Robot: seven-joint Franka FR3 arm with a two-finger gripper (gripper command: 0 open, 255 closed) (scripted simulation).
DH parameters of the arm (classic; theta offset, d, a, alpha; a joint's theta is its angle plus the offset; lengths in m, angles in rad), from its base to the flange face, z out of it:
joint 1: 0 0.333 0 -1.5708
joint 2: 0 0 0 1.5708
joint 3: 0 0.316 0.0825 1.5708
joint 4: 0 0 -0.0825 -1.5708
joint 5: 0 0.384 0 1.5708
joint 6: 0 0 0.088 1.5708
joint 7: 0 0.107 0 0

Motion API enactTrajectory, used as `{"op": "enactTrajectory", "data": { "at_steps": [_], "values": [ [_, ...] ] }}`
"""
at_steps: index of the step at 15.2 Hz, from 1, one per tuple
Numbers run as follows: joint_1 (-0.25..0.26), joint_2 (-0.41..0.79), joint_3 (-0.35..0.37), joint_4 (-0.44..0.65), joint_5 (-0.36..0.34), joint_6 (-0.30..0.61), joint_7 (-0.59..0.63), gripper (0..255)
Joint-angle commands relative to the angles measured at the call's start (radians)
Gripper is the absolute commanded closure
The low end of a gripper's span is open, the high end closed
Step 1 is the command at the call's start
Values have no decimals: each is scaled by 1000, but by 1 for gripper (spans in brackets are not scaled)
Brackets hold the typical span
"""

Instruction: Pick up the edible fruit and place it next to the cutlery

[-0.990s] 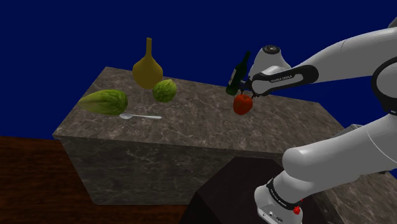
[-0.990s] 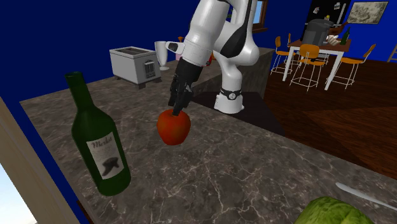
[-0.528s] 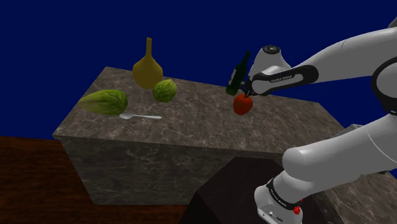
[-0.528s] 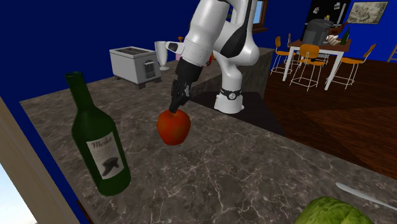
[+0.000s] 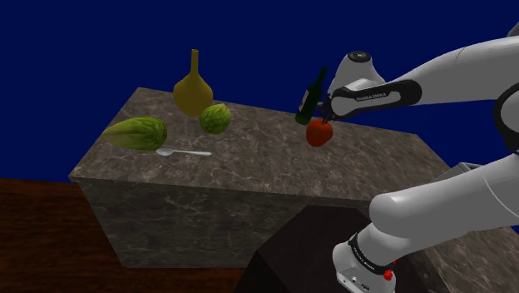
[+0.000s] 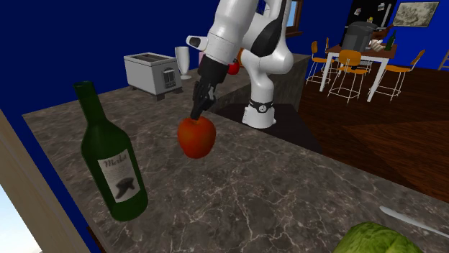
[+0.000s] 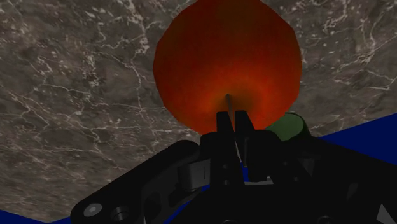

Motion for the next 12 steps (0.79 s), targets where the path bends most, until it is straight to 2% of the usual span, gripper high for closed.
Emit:
{"op": "enactTrajectory", "data": {
  "at_steps": [1,12],
  "values": [
    [7,-14,-3,15,17,-28,-17,255],
    [31,-77,-21,106,81,-173,-95,255]
  ]
}}
